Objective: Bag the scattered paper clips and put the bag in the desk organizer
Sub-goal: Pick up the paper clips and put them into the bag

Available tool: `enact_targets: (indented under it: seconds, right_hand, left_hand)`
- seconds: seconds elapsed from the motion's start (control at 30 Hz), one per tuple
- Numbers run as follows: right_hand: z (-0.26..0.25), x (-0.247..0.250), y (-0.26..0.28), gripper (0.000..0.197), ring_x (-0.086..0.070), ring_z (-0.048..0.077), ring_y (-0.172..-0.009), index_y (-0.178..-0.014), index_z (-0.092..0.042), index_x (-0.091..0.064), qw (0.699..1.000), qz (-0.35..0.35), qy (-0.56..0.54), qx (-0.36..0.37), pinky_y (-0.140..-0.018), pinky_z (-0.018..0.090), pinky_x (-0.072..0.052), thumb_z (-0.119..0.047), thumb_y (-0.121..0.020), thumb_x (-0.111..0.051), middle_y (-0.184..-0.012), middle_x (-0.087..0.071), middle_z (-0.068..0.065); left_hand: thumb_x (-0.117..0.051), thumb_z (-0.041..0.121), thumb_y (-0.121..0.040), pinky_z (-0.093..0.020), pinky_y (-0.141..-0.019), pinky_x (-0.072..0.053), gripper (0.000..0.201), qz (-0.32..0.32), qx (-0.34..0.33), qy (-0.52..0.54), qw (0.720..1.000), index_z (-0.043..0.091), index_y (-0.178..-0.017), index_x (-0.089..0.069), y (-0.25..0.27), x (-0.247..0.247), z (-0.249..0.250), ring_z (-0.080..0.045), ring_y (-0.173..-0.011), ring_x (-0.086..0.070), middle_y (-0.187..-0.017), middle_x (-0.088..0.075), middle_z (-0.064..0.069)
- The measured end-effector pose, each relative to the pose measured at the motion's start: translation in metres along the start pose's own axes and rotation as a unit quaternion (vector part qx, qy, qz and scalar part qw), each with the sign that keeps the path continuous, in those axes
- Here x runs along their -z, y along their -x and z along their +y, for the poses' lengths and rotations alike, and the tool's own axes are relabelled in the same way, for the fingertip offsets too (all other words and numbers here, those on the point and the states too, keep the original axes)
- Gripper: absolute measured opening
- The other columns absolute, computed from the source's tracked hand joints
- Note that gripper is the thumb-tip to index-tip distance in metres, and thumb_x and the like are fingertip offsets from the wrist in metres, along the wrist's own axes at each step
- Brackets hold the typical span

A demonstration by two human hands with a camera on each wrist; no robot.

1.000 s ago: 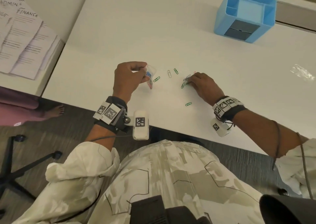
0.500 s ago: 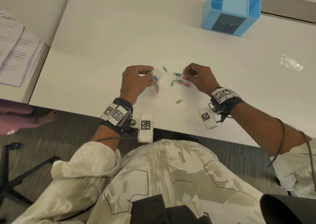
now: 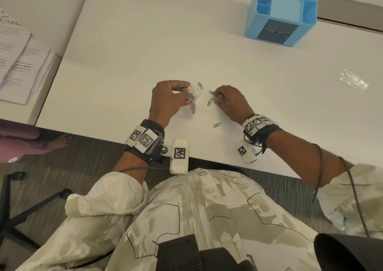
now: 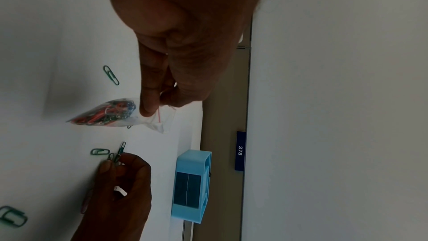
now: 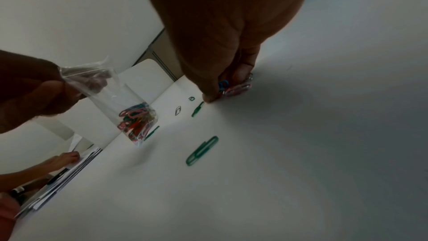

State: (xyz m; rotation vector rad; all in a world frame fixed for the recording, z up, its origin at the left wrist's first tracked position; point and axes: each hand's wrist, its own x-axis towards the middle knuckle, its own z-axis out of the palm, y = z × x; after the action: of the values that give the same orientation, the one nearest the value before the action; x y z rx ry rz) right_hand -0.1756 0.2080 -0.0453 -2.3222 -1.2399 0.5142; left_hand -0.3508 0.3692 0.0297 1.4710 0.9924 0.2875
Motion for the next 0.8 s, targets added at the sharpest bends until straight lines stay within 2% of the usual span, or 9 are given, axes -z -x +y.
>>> enact_targets:
  seconds: [0.17,0.27,0.37,0.47,0.53,0.63,0.73,0.8]
  right_hand:
    - [0.001,0.002,0.001,0.014,-0.053,0.016,-0.086,-0.107,-0.012,-0.064,1.0,-0.009,0.019,0.023,-0.078,0.028,-0.041,-0.01,-0.093,-0.062,-0.104,-0.057,0.006]
    - [0.002,0.005,0.0,0.013,-0.059,0.019,-0.087,-0.104,-0.014,-0.065,1.0,-0.001,0.0,0.011,-0.077,0.031,-0.047,-0.008,-0.092,-0.063,-0.107,-0.058,0.005]
    - [-0.003,0.013,-0.002,0.011,-0.065,0.022,-0.088,-0.099,-0.013,-0.067,0.996,0.023,-0.081,-0.039,-0.079,0.04,-0.056,-0.007,-0.09,-0.063,-0.099,-0.07,0.005]
    - [-0.006,0.024,-0.006,0.011,-0.067,0.017,-0.095,-0.102,-0.015,-0.068,0.983,0.033,-0.149,-0.103,-0.09,0.034,-0.055,-0.016,-0.091,-0.068,-0.1,-0.073,0.0]
    - [-0.01,0.033,-0.009,0.014,-0.069,0.016,-0.094,-0.107,-0.013,-0.068,0.963,0.005,-0.231,-0.137,-0.091,0.034,-0.058,-0.017,-0.094,-0.067,-0.101,-0.071,-0.001]
    - [-0.022,0.051,-0.011,0.02,-0.07,0.017,-0.09,-0.116,-0.003,-0.065,0.913,-0.036,-0.372,-0.163,-0.089,0.031,-0.059,-0.011,-0.098,-0.063,-0.101,-0.064,0.006]
    - [-0.038,0.068,-0.01,0.021,-0.069,0.017,-0.09,-0.119,0.0,-0.063,0.878,-0.065,-0.452,-0.146,-0.083,0.024,-0.058,-0.004,-0.098,-0.06,-0.102,-0.065,0.009]
    - [-0.051,0.078,-0.009,0.022,-0.069,0.018,-0.093,-0.119,0.001,-0.062,0.867,-0.081,-0.474,-0.128,-0.084,0.023,-0.057,0.0,-0.097,-0.06,-0.103,-0.066,0.011]
  left_hand:
    - [-0.071,0.003,-0.095,-0.036,-0.085,-0.067,0.019,0.005,0.0,0.001,1.0,0.012,-0.108,-0.081,-0.002,0.003,-0.004,-0.025,-0.087,-0.082,-0.105,-0.075,-0.003]
    - [-0.071,0.002,-0.095,-0.033,-0.082,-0.067,0.019,0.002,-0.001,0.004,1.0,0.012,-0.108,-0.081,-0.002,0.002,-0.003,-0.025,-0.089,-0.081,-0.105,-0.074,-0.002]
    - [-0.071,0.002,-0.095,-0.029,-0.08,-0.067,0.02,-0.001,-0.001,0.005,1.0,0.011,-0.109,-0.081,-0.003,0.002,-0.002,-0.024,-0.089,-0.081,-0.106,-0.074,-0.001]
    - [-0.071,0.003,-0.095,-0.03,-0.08,-0.067,0.019,-0.004,-0.003,0.004,1.0,0.012,-0.108,-0.081,-0.005,0.001,-0.001,-0.023,-0.086,-0.082,-0.107,-0.075,-0.002]
    - [-0.071,0.003,-0.096,-0.028,-0.078,-0.067,0.018,-0.006,-0.007,0.007,1.0,0.012,-0.108,-0.08,-0.006,0.0,-0.001,-0.023,-0.084,-0.082,-0.106,-0.075,-0.003]
    - [-0.071,0.004,-0.096,-0.025,-0.075,-0.066,0.016,-0.013,-0.008,0.004,1.0,0.013,-0.106,-0.08,-0.008,-0.002,-0.002,-0.022,-0.082,-0.082,-0.103,-0.075,-0.001]
    - [-0.072,0.002,-0.095,-0.028,-0.078,-0.067,0.018,-0.016,-0.001,0.012,1.0,0.011,-0.108,-0.08,-0.011,-0.006,-0.001,-0.024,-0.082,-0.082,-0.102,-0.076,-0.002]
    - [-0.073,0.002,-0.094,-0.03,-0.079,-0.067,0.019,-0.019,0.0,0.008,1.0,0.01,-0.11,-0.08,-0.012,-0.009,0.0,-0.024,-0.085,-0.082,-0.104,-0.077,-0.004]
